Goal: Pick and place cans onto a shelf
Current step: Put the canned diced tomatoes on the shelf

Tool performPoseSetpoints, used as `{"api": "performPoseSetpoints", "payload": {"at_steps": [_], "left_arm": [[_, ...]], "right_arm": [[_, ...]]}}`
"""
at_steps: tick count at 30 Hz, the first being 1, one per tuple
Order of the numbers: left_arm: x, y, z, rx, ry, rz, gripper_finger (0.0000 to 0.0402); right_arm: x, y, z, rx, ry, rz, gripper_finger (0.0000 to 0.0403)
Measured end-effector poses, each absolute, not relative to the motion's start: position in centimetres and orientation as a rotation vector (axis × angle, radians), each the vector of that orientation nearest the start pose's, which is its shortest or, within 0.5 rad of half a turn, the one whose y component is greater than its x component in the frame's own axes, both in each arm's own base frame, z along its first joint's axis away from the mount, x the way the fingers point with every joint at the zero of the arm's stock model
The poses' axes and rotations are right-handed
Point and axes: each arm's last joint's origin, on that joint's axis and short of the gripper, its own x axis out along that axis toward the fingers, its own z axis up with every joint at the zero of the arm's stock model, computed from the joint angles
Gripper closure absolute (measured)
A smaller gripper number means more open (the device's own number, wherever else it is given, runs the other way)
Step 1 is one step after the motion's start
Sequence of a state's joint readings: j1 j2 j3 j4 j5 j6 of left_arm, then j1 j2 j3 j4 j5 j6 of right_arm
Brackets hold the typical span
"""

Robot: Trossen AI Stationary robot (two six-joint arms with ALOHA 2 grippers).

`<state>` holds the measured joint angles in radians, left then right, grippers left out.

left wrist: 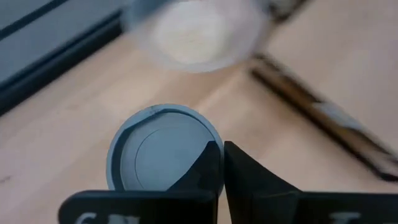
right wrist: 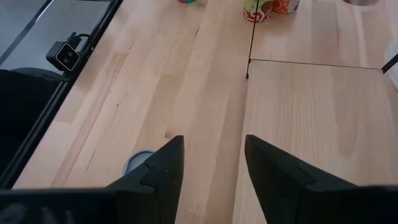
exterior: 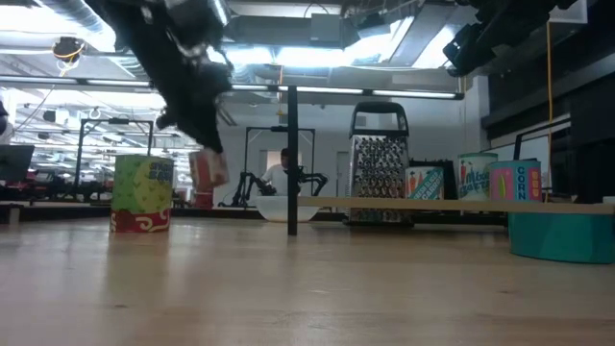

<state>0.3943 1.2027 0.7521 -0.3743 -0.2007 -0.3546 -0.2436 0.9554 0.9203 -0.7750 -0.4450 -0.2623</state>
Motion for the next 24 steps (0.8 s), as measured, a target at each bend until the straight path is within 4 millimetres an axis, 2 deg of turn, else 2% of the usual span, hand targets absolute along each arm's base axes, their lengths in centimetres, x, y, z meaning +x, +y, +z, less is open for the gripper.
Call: {"api": "performPoseSetpoints", "payload": {"at_steps": [8,19,24], "left_arm": [[21.2,3.9,25.7,-0.408,0.631,0.361,0.04],[23.1,-5.9,26.7,-0.317,0.49,-0.067,0.0401],[24.2,-9.8,26.3,-0.253,0.397,-0.189,0.0401]], "right_arm": [[17.7,-3.1,30.2,0.023,0.733,0.282,0.0228],[17.7,-3.1,30.2,0.023,0.732,0.281,0.0228],[17.7,-3.1,30.2,0.023,0.732,0.281,0.0228]]}}
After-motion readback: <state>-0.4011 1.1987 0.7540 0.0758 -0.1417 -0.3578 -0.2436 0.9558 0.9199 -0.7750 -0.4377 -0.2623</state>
